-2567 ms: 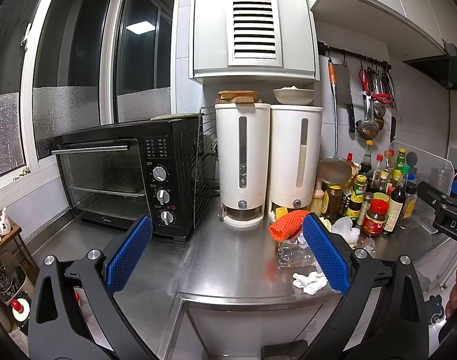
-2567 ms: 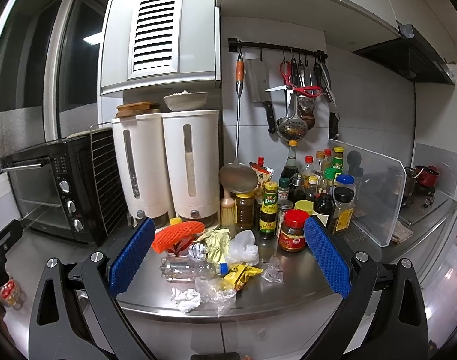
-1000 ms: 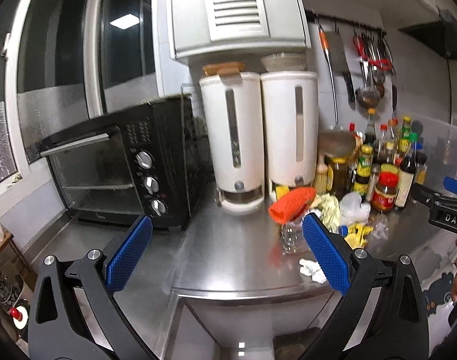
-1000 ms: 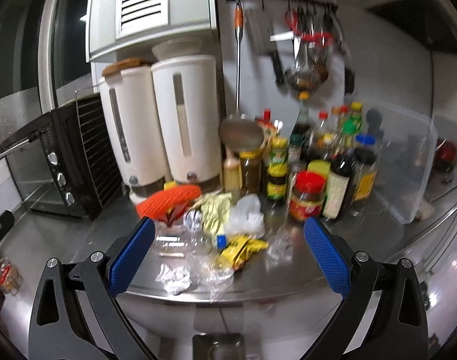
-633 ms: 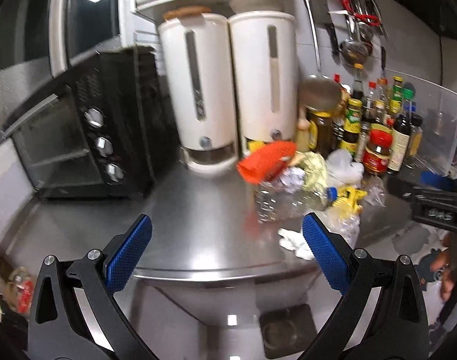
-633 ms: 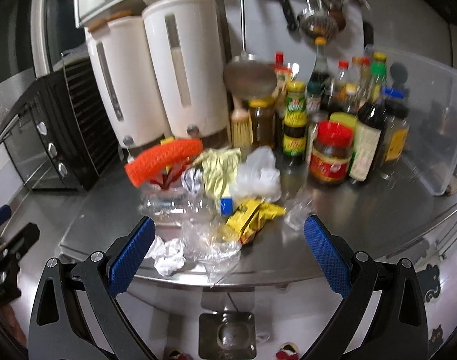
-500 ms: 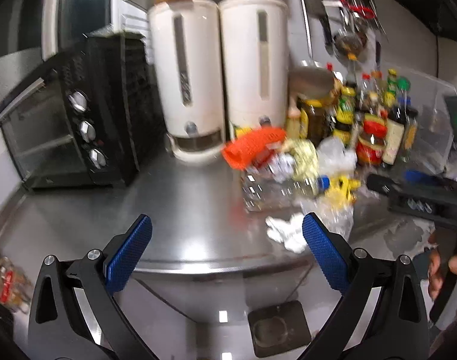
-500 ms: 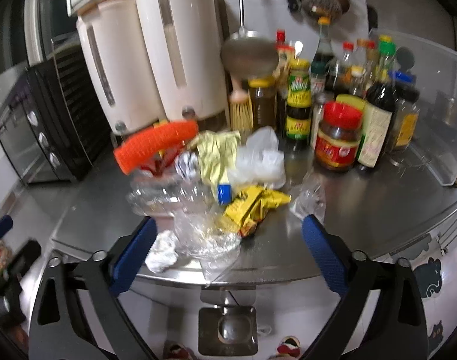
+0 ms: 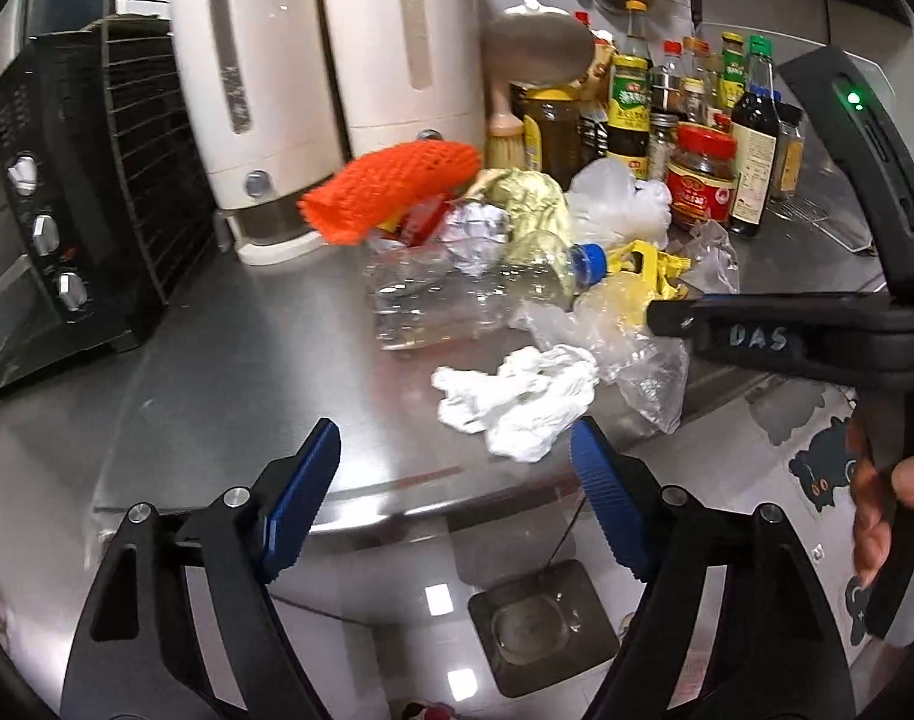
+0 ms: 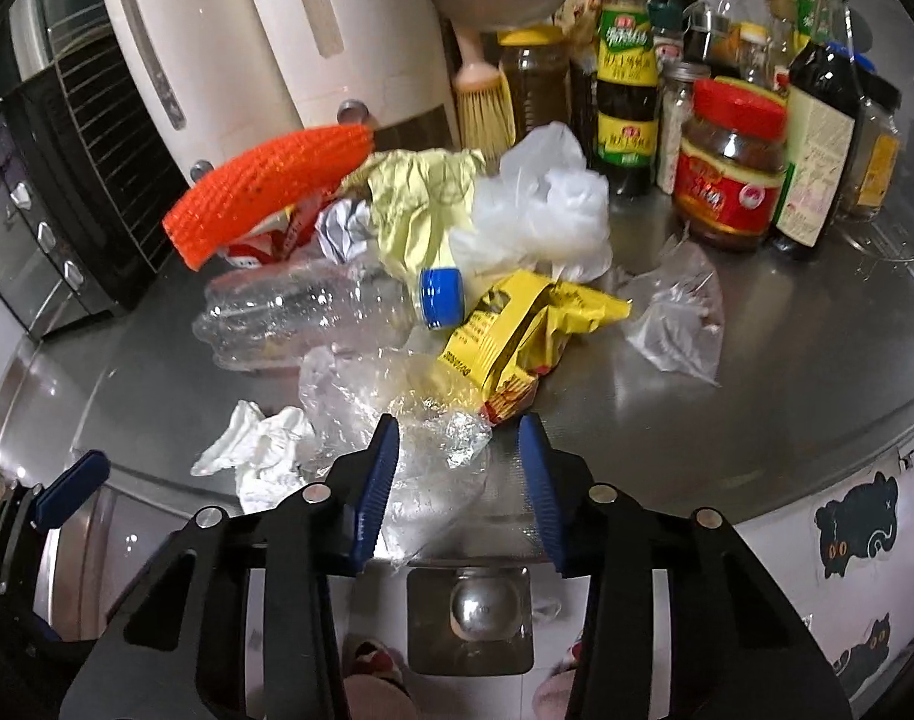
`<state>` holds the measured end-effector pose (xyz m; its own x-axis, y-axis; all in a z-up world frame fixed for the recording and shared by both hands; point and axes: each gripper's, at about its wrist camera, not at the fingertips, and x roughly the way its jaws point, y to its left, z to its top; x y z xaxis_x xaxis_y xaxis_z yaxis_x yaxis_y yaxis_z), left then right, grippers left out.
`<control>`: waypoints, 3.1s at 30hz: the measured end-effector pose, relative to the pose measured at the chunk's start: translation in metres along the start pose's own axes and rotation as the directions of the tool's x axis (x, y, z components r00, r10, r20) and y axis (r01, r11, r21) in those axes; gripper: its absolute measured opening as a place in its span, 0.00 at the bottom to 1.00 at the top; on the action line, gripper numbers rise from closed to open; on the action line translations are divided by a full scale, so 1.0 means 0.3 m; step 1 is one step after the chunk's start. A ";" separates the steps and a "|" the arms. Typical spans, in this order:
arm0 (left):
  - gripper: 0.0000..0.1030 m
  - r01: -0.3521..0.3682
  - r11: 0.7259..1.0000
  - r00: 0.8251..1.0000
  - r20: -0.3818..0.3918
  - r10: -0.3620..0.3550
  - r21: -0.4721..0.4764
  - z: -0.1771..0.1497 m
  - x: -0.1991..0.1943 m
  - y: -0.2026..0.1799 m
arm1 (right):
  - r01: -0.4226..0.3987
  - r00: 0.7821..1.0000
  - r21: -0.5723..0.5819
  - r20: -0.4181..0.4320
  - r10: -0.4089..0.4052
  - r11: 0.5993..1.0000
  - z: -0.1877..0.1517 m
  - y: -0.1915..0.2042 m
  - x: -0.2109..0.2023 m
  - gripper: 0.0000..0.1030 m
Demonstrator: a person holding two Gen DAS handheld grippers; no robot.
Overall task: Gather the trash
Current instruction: 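Grasp the white tissue with the left tool while the right tool grasps the clear plastic bag, then carry the tissue and plastic bag down over the floor trash bin with both tools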
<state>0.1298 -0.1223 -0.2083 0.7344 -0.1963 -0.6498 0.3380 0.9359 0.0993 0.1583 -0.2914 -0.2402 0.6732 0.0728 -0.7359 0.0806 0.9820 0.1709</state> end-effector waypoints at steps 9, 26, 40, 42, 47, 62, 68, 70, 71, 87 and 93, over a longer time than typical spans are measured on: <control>0.59 0.058 0.998 0.997 -0.048 -0.057 0.035 0.012 0.127 -0.080 | -0.032 0.999 0.024 -0.041 0.032 0.999 0.004 -0.009 0.076 0.34; 0.07 0.093 0.993 0.991 -0.090 -0.099 -0.068 -0.014 0.126 -0.013 | -0.085 0.996 0.013 -0.001 0.085 0.996 -0.027 0.002 -0.021 0.07; 0.07 0.083 0.990 0.989 -0.109 -0.096 -0.116 -0.136 -0.037 0.002 | -0.073 0.997 0.010 -0.025 0.073 0.997 -0.171 -0.008 -0.109 0.07; 0.07 0.082 0.990 0.989 -0.111 -0.095 -0.116 -0.150 -0.046 -0.004 | -0.072 0.997 0.015 -0.033 0.073 0.997 -0.189 -0.015 -0.105 0.07; 0.07 0.086 0.989 0.988 -0.119 -0.100 -0.122 -0.200 -0.064 -0.026 | -0.076 0.996 0.012 -0.042 0.076 0.997 -0.241 -0.015 -0.108 0.07; 0.07 0.101 0.982 0.973 -0.191 -0.131 -0.161 -0.342 0.011 -0.074 | -0.070 0.994 -0.004 -0.090 0.070 0.998 -0.355 -0.018 -0.040 0.07; 0.07 0.093 0.978 0.955 -0.260 -0.142 -0.189 -0.427 0.118 -0.068 | -0.042 0.989 -0.010 -0.144 0.041 0.999 -0.440 -0.053 0.074 0.07; 0.07 0.090 0.976 0.948 -0.284 -0.145 -0.198 -0.457 0.158 -0.066 | -0.037 0.985 -0.010 -0.169 0.035 0.999 -0.467 -0.069 0.120 0.07; 0.07 0.090 0.975 0.943 -0.298 -0.148 -0.203 -0.475 0.183 -0.066 | -0.032 0.982 -0.008 -0.186 0.030 0.999 -0.485 -0.080 0.152 0.07; 0.07 0.087 0.961 0.846 -0.490 -0.210 -0.263 -0.771 0.554 -0.116 | -0.012 0.929 -0.012 -0.371 0.007 1.000 -0.711 -0.164 0.573 0.07; 0.07 0.075 0.952 0.798 -0.554 -0.236 -0.298 -0.877 0.685 -0.105 | 0.013 0.900 -0.009 -0.436 -0.016 1.000 -0.770 -0.179 0.722 0.07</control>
<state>0.1154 -0.1150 -0.5432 0.1804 -0.2156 -0.9597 0.2008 0.9632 -0.1787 0.1301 -0.2883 -0.5601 0.2839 0.1260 -0.9505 0.0833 0.9843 0.1553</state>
